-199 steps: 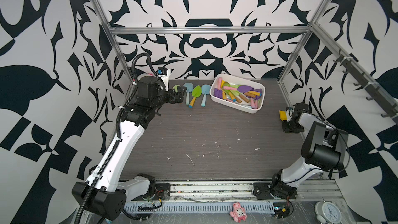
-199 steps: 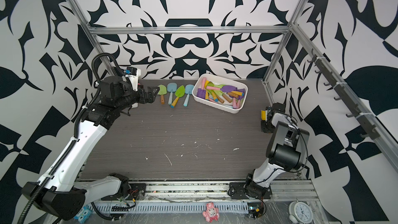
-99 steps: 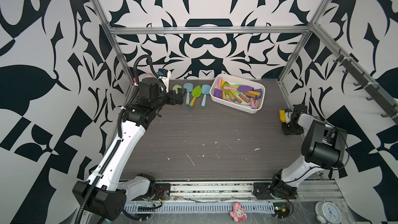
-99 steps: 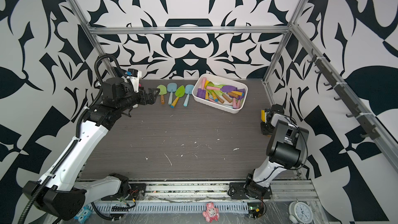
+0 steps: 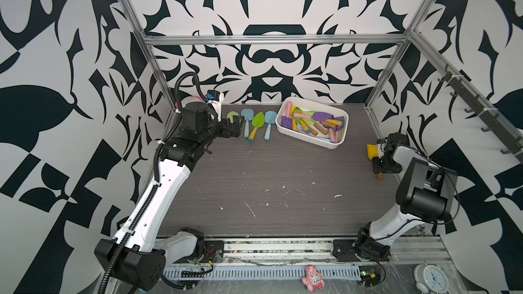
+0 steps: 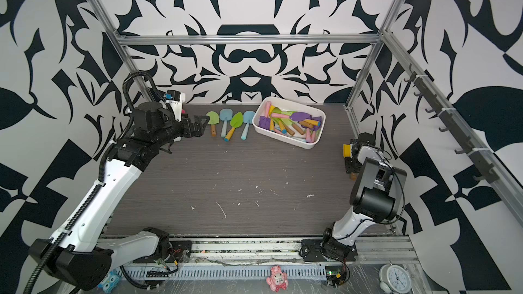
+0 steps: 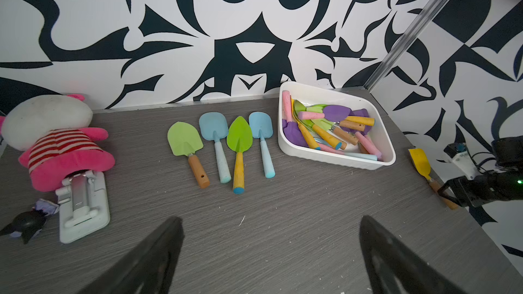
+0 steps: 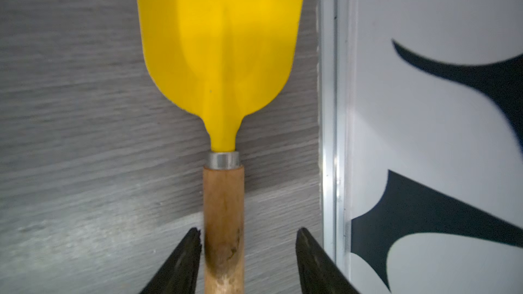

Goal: Take the shovel out of the storage box
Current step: Place the shovel at the center of the board, then pick up the shovel from the storage box.

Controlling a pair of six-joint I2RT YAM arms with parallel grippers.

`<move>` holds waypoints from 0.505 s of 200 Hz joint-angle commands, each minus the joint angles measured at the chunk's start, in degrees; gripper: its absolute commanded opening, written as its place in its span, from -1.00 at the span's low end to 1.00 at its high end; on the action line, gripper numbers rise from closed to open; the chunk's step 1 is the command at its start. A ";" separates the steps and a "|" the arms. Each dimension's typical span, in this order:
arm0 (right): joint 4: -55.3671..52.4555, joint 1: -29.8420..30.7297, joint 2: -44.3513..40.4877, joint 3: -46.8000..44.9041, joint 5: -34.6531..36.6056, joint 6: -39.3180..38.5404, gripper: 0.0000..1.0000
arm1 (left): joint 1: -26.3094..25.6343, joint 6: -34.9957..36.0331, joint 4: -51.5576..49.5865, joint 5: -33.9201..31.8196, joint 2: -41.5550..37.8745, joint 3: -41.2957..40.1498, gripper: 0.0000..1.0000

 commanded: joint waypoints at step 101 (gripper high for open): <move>-5.07 22.18 0.75 26.54 -16.97 11.75 0.30 | 0.21 -0.97 1.94 0.47 0.03 -0.98 0.99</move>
